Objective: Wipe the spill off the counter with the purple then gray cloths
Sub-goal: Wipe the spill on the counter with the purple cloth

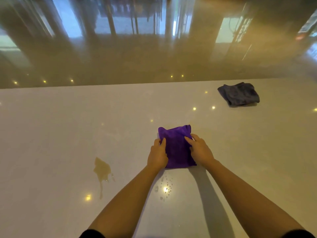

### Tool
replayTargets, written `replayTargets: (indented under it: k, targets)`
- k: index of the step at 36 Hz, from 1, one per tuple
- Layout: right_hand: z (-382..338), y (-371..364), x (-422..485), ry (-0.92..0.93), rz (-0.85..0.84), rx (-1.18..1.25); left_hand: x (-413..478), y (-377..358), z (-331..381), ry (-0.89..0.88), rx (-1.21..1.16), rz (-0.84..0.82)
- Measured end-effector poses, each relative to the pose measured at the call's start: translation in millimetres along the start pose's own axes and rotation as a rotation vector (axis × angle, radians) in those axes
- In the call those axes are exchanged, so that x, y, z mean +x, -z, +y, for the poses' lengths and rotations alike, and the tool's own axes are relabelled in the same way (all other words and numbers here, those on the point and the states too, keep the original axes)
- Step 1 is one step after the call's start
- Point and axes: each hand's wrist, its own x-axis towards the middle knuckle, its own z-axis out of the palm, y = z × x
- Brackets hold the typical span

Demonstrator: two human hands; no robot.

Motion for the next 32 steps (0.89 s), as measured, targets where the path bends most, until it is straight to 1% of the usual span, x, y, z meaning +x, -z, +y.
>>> replayTargets:
  k: [2, 3, 4, 6, 9, 14, 18, 21, 26, 32]
  targets:
    - [4.7, -5.8, 0.9, -0.011, -0.02, -0.111, 0.3, -2.4, -1.6, 0.042, -0.026, -0.071]
    - [7.0, -8.2, 1.7, -0.014, -0.017, -0.202, 0.5, -2.8, -2.6, 0.05, 0.011, -0.101]
    - [8.5, -10.6, 2.0, -0.017, -0.001, -0.276, 0.5, -2.4, -4.7, 0.047, 0.069, -0.097]
    - [9.3, -13.3, 1.6, -0.021, 0.016, -0.331, -2.0, -0.7, -8.4, 0.031, 0.162, -0.085]
    - [5.0, -20.1, 3.1, 0.008, -0.01, -0.298, -6.4, 7.3, -16.3, 0.025, 0.254, -0.04]
    - [-18.4, -35.1, 8.3, 0.041, -0.083, -0.193, -25.3, 29.1, -49.2, 0.074, 0.354, 0.013]
    - [-41.4, -50.3, 12.4, -0.032, -0.116, -0.176, -48.2, 51.8, -91.6, 0.16, 0.426, 0.058]
    - [-57.2, -60.1, 14.4, -0.085, -0.078, -0.189, -68.9, 66.7, -127.6, 0.22, 0.467, 0.078]
    - [-69.6, -71.6, 14.9, -0.173, 0.034, -0.21, -98.4, 89.6, -182.7, 0.306, 0.503, 0.071]
    - [-68.8, -76.4, 17.0, -0.202, 0.062, -0.309, -114.2, 102.5, -215.8, 0.342, 0.487, 0.051]
